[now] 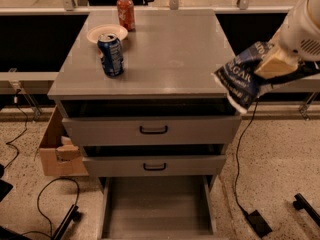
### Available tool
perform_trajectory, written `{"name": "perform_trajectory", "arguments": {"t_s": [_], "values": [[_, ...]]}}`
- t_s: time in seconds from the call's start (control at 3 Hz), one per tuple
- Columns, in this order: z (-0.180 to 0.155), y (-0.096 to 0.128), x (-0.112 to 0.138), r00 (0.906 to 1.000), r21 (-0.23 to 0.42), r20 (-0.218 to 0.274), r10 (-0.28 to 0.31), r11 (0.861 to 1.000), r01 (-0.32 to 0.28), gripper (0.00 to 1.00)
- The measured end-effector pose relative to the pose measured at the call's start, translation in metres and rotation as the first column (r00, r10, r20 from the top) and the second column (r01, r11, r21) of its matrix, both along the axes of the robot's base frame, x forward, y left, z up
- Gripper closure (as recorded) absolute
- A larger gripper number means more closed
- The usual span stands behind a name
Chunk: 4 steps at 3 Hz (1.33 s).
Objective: Pick blue chip bag from bottom drawer and place on counter
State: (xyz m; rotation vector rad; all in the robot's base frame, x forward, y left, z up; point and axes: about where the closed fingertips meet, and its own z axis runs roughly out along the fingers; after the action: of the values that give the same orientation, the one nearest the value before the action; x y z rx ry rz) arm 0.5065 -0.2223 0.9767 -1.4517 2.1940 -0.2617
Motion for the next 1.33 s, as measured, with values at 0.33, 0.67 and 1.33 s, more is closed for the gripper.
{"name": "perform_trajectory", "arguments": {"t_s": [0.33, 0.67, 1.33], "values": [[0.026, -0.016, 0.051, 0.9904, 0.092, 0.118, -0.073, 0.994, 0.062, 1.0], [0.029, -0.015, 0.107, 0.9804, 0.183, 0.186, -0.066, 0.983, 0.031, 1.0], [-0.083, -0.002, 0.218, 0.9896, 0.321, 0.122, 0.076, 0.94, -0.112, 1.0]]}}
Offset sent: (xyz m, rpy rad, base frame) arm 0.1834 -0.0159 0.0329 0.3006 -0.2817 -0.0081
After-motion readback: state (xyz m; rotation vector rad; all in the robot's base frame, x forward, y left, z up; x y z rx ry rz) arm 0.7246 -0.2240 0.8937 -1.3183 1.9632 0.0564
